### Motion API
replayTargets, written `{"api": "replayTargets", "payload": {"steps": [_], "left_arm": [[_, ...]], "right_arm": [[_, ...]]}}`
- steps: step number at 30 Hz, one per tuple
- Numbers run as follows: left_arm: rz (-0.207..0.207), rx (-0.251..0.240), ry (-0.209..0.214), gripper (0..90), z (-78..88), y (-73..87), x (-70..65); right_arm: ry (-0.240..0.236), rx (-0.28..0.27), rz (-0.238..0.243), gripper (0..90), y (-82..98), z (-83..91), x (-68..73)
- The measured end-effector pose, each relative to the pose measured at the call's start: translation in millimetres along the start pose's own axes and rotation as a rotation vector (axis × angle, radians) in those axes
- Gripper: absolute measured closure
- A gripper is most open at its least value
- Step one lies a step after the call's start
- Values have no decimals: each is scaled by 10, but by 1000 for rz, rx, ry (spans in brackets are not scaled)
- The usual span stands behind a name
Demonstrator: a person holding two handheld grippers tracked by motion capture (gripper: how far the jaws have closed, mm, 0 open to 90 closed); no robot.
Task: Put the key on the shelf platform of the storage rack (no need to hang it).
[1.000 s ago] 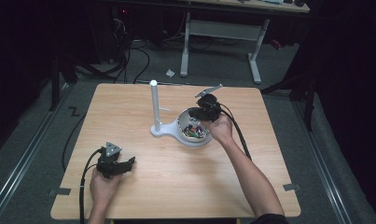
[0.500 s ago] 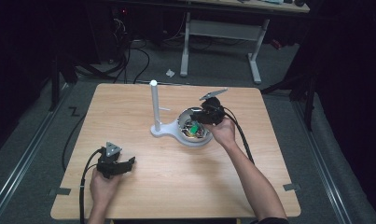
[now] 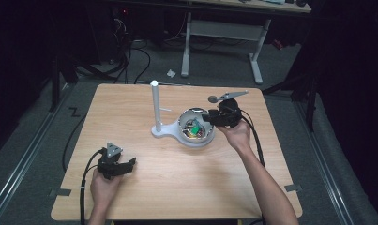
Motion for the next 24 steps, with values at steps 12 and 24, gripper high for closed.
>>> {"api": "replayTargets", "payload": {"steps": [12,24], "left_arm": [[1,0,0,294,0,1,-1],[4,2,-1,293,1,5,-4]], "right_arm": [[39,-57,-64,549,203,408,-155],[65,-83,-77,525,405,682,-173]]}}
Point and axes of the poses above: each handheld gripper's, and its own axes: z roughly backward along the jaws, y roughly out of its underside, x roughly to its left, the point moved 4 cm from there along -z, roughly forward along the jaws, and after that the axes turned 4 degrees about x, right-handed, at the moved point
